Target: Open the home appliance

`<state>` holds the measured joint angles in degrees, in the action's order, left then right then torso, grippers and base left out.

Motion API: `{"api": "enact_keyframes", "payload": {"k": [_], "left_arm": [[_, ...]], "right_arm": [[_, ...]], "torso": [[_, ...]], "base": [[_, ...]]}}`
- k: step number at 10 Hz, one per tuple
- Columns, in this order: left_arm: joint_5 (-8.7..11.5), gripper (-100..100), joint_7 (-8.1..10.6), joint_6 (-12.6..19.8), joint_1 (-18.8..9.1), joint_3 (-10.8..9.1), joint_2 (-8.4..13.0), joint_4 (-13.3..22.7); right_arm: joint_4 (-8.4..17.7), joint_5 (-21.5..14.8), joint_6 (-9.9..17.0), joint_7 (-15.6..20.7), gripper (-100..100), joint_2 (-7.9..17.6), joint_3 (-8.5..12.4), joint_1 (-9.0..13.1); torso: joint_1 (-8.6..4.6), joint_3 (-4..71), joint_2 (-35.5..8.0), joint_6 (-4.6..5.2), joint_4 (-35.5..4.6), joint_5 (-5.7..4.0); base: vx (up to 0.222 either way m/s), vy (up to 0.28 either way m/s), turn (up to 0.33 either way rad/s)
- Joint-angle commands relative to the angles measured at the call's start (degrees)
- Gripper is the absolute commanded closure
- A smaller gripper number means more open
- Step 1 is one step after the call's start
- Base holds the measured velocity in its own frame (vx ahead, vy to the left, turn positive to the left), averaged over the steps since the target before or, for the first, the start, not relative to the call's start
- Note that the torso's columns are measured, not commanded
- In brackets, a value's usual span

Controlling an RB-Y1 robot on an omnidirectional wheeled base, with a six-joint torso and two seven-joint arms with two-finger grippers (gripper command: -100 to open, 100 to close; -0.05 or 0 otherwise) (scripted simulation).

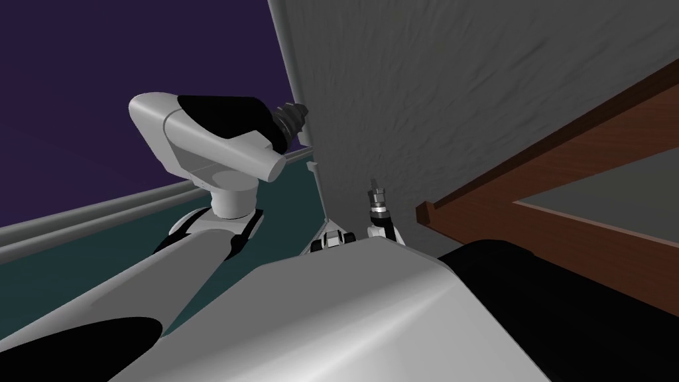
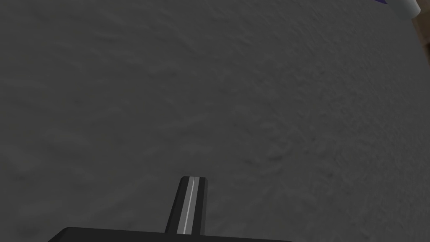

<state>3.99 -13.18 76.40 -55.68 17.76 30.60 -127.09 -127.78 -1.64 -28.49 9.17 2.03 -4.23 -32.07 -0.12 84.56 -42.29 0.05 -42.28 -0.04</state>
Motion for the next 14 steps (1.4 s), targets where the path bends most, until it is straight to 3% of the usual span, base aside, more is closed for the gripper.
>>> {"api": "enact_keyframes", "payload": {"k": [1,2,4,5,6,8,9,10,12,13,14], "left_arm": [[0.0,100,0.00,0.0,0.0,0.00,0.0,0.0],[-1.5,100,-2.86,-2.9,-2.4,-2.86,-1.8,2.9],[-1.5,100,-5.93,-4.7,-2.4,-6.62,-1.8,5.6],[-1.5,100,-6.25,-4.7,-2.4,-6.76,-1.8,7.2],[-3.0,100,-8.77,-6.8,-4.7,-9.65,-3.6,8.6],[-3.0,100,-12.04,-9.5,-4.7,-13.27,-3.6,13.0],[-3.0,100,-12.50,-9.5,-4.7,-13.52,-3.6,14.3],[-4.5,100,-14.76,-12.4,-7.1,-15.72,-5.4,16.8],[-4.5,100,-18.08,-14.2,-7.1,-19.52,-5.4,19.8],[-4.5,100,-18.76,-14.2,-7.1,-20.27,-5.4,21.5],[-6.0,100,-20.90,-16.8,-9.5,-22.42,-7.2,23.1]], "right_arm": [[0.0,0.0,0.0,0.0,0,0.0,0.0,0.0],[0.0,0.0,0.0,0.0,0,0.0,-0.1,0.0],[0.0,0.0,0.0,0.0,0,0.0,-0.1,0.1],[0.0,0.0,0.0,0.0,0,0.0,-0.1,0.0],[0.0,0.0,0.0,0.0,0,0.0,-0.1,0.0],[0.0,0.0,0.0,0.0,0,0.0,-0.1,0.1],[0.0,0.0,0.0,0.0,0,0.0,-0.1,0.0],[0.0,0.0,0.0,0.0,0,0.0,-0.1,0.0],[0.0,0.0,0.0,0.0,0,0.0,-0.1,0.1],[0.0,0.0,0.0,0.0,0,0.0,-0.1,0.0],[0.0,0.0,0.0,0.0,0,0.0,-0.1,0.0]], "torso": [[0.02,0.0,0.0,-0.01,0.0,0.00],[0.03,0.0,0.0,-0.01,0.0,0.01],[0.35,-0.4,-0.6,-0.03,-0.2,0.10],[0.25,-0.1,-0.1,-0.13,-0.1,0.09],[0.02,0.2,0.4,-0.09,0.1,0.02],[0.16,-0.1,-0.1,-0.04,0.0,0.05],[0.09,0.0,0.1,-0.14,0.0,0.04],[-0.03,0.2,0.4,-0.08,0.1,0.00],[0.18,-0.2,-0.3,-0.02,-0.1,0.06],[0.14,-0.1,-0.1,-0.13,-0.1,0.06],[0.07,0.2,0.3,-0.10,0.1,0.03]], "base": [[0.000,0.000,0.000],[-0.170,0.072,-0.324],[-0.210,0.109,-0.316],[-0.054,0.027,0.037],[-0.189,0.089,-0.369],[-0.184,0.074,-0.295],[-0.029,-0.002,0.089],[-0.161,0.056,-0.311],[-0.186,0.053,-0.325],[-0.058,-0.001,0.044],[-0.179,0.047,-0.265]]}}
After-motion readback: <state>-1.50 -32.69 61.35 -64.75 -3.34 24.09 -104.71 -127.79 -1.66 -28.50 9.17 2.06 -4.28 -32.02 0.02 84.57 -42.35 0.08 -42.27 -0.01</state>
